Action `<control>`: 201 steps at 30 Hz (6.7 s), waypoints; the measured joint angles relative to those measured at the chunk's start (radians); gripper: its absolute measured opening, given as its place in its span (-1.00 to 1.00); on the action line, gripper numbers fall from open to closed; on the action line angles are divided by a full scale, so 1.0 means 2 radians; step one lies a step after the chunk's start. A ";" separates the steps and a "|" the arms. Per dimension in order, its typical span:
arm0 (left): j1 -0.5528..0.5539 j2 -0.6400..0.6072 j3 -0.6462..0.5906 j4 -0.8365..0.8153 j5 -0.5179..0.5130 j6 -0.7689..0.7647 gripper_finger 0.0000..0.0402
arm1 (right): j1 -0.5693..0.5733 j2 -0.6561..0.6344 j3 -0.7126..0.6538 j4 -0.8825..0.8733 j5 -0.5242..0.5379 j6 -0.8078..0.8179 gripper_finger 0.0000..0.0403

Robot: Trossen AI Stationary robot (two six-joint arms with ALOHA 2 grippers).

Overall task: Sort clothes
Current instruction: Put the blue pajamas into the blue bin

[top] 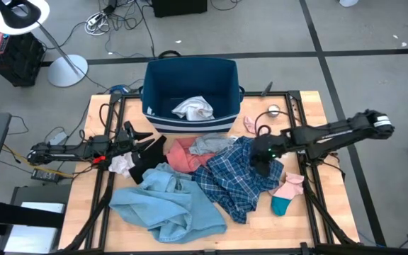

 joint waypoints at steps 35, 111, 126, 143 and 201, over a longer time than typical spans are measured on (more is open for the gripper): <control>0.000 0.000 0.000 0.000 0.000 0.000 -0.34 | -0.019 0.141 0.060 0.257 0.000 -0.131 -0.99; 0.000 0.000 0.000 0.000 0.000 0.000 -0.34 | -0.253 0.385 0.846 0.314 0.031 -0.306 -1.00; 0.000 0.000 0.000 0.000 0.000 0.000 -0.34 | -0.272 0.475 0.845 0.046 -0.012 -0.276 -1.00; 0.000 0.000 0.000 0.000 0.000 0.000 -0.34 | -0.271 0.612 0.845 -0.102 -0.076 -0.214 -0.99; 0.000 0.000 0.000 0.000 0.000 0.000 -0.34 | -0.165 0.307 0.828 -0.434 -0.014 -0.228 -0.14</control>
